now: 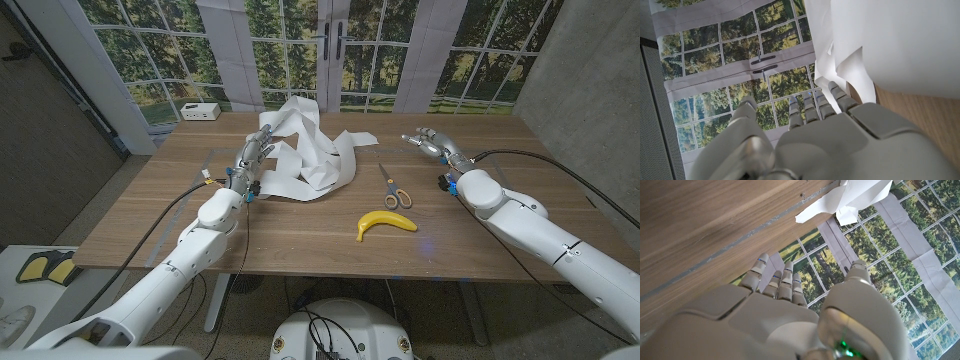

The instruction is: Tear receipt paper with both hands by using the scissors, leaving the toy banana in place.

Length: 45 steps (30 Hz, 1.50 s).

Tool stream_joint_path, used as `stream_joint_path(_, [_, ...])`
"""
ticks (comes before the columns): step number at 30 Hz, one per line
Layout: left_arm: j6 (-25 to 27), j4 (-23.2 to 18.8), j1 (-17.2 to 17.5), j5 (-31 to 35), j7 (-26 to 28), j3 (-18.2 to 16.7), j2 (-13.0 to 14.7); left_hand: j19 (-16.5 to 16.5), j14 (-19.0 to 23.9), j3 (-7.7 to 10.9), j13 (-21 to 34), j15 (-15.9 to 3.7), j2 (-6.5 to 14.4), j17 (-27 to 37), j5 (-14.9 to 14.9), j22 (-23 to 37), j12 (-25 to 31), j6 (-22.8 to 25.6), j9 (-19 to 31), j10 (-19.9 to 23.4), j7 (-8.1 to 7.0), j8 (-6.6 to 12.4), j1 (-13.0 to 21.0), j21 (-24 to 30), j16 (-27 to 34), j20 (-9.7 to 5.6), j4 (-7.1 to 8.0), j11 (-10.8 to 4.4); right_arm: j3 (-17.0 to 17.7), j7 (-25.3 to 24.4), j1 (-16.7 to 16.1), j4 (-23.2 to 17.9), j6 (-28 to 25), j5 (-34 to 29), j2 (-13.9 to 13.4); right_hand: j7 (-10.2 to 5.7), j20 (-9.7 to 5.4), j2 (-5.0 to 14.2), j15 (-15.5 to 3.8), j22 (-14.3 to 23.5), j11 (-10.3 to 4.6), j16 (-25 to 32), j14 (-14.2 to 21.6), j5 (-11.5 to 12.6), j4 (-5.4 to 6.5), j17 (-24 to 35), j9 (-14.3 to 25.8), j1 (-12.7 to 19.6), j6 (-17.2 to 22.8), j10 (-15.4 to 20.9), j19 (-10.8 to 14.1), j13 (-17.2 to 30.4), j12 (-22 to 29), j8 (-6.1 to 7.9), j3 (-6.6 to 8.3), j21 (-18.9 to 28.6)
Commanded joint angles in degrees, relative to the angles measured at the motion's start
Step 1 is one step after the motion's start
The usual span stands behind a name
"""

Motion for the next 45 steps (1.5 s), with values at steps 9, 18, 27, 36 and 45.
stream_joint_path(9, [-0.38,1.50,-0.85,-0.01,-0.48,0.33,-0.51,0.49,0.53,0.01,0.03,-1.76,-0.13,0.16,0.09,0.30,0.24,0.26,0.10,0.73,-0.04,0.15,-0.30,-0.39,0.00,0.12,-0.29,-0.03,-0.50,-2.83,-0.22,-2.99,-5.02,-3.80,-0.07,0.45,-0.16,-0.22,-1.24,0.13,0.09,0.85,3.57,-0.41,-0.58,0.10,0.20,1.66,3.17,3.59,2.94,-0.01,0.69,0.50,0.70,0.57])
stream_joint_path(18, [-0.19,2.97,-2.01,-0.24,-1.68,0.68,-0.66,0.65,0.65,0.21,0.03,-1.77,0.18,0.14,0.11,0.30,0.26,1.25,0.11,1.01,0.22,0.44,-0.16,-0.70,-0.03,0.16,-0.40,0.15,-0.73,-4.60,-1.21,-5.18,-7.17,-5.75,-0.15,0.76,-0.08,-0.39,-1.11,0.20,0.25,1.42,5.99,-0.52,-0.55,0.22,0.20,1.92,4.94,5.42,4.87,-0.10,0.83,0.65,0.88,0.91])
stream_joint_path(27, [-0.43,3.02,-1.72,-0.38,-1.38,0.59,-0.84,0.74,0.70,0.31,0.03,-1.82,0.31,0.13,0.10,0.31,0.22,1.44,0.11,1.04,0.26,0.43,-0.06,-0.88,-0.05,0.14,-0.49,0.10,-1.15,-5.65,-1.63,-6.77,-8.09,-7.70,-0.02,0.76,0.13,-0.81,-1.44,0.25,0.22,1.75,7.76,-0.61,-0.59,0.28,0.20,2.11,6.45,7.22,6.78,-0.18,1.02,0.79,0.91,1.28])
stream_joint_path(36, [-2.29,2.75,-0.64,0.03,-0.09,0.17,-1.45,0.95,1.08,0.34,0.04,-2.08,0.31,0.13,0.06,0.32,0.32,2.09,0.11,1.51,0.31,0.53,-0.06,-1.14,0.03,0.26,-0.59,-0.34,-1.63,-6.43,-2.15,-8.62,-11.05,-9.28,0.30,1.21,-0.22,-1.19,-1.76,0.33,0.45,2.20,10.38,-0.63,-0.86,0.34,0.25,3.08,9.35,9.81,9.19,-0.26,1.24,1.22,1.28,1.63])
stream_joint_path(45, [-4.06,3.19,-0.05,-0.50,0.86,-0.46,-2.75,2.35,3.40,0.30,0.05,-3.25,-0.11,0.08,-0.04,0.32,1.46,4.72,0.13,5.19,0.31,1.03,-0.01,-1.41,0.53,-0.11,-0.95,-1.15,-1.99,-7.99,-2.58,-9.51,-12.60,-10.72,1.19,1.72,0.08,-1.49,-1.20,0.40,0.88,2.76,13.20,-0.64,-0.89,0.58,0.33,3.96,12.31,12.74,12.93,-0.28,1.44,1.55,1.66,2.35])
